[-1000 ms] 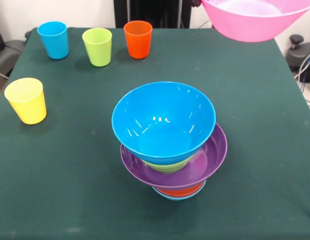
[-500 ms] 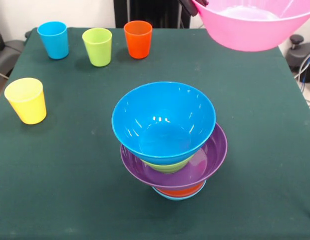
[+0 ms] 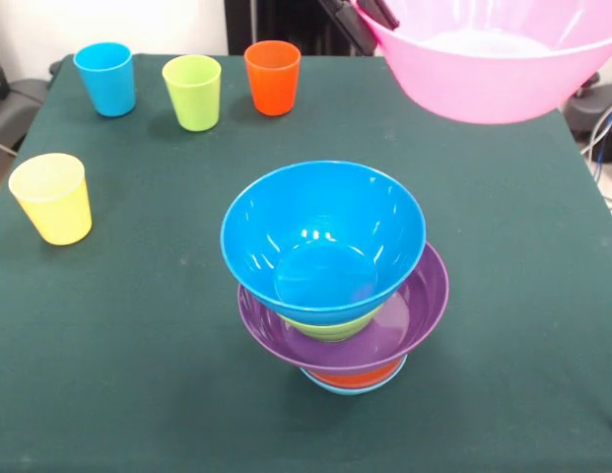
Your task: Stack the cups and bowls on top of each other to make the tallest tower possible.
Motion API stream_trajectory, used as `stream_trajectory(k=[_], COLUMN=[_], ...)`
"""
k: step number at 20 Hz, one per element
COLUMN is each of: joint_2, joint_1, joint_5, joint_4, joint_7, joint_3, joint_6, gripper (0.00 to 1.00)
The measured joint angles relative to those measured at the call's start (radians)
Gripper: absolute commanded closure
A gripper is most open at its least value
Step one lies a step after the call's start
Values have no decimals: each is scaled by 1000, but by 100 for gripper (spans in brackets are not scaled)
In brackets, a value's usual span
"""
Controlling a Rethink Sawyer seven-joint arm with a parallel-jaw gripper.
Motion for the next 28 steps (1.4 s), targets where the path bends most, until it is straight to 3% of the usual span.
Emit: stream_trajectory(k=[14, 28], joint_2=[85, 162], joint_1=[80, 136], joint_5=[0, 0], joint_4=[-302, -524], joint_7=[-173, -323], joint_3=[-15, -32], joint_6=[218, 321], gripper=[100, 100])
